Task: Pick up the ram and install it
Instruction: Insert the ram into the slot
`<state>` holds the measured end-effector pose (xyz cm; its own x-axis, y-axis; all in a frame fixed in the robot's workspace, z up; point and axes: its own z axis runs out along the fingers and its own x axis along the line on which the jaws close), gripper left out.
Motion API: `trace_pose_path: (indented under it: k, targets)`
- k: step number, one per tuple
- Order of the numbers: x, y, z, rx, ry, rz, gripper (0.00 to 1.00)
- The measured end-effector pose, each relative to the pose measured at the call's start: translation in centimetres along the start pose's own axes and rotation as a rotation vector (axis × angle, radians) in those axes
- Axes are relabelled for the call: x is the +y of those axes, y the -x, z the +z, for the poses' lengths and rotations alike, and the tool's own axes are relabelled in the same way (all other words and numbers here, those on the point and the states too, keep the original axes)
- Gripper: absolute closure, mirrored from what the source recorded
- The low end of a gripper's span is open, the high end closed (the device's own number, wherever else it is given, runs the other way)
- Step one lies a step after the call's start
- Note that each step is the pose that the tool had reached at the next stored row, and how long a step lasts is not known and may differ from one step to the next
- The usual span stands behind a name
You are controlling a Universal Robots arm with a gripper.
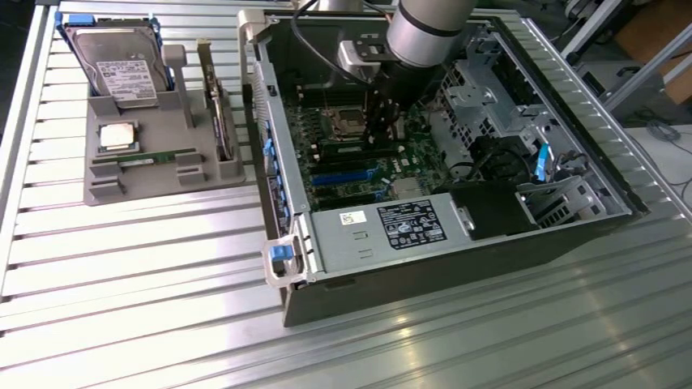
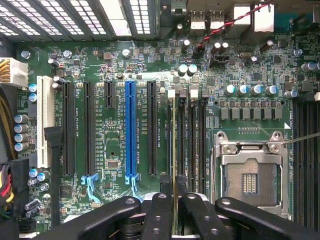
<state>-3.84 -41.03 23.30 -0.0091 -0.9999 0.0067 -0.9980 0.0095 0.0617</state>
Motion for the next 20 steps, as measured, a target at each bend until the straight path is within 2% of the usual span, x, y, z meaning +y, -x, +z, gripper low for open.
trace_pose_path:
  k: [4, 20]
  targets:
    - [0.0, 0.18, 0.07, 0.0045, 0.0002, 0.0, 0.86]
    - [-0.45, -0.07, 0.29, 0.0044, 0.0017, 0.002, 0.86]
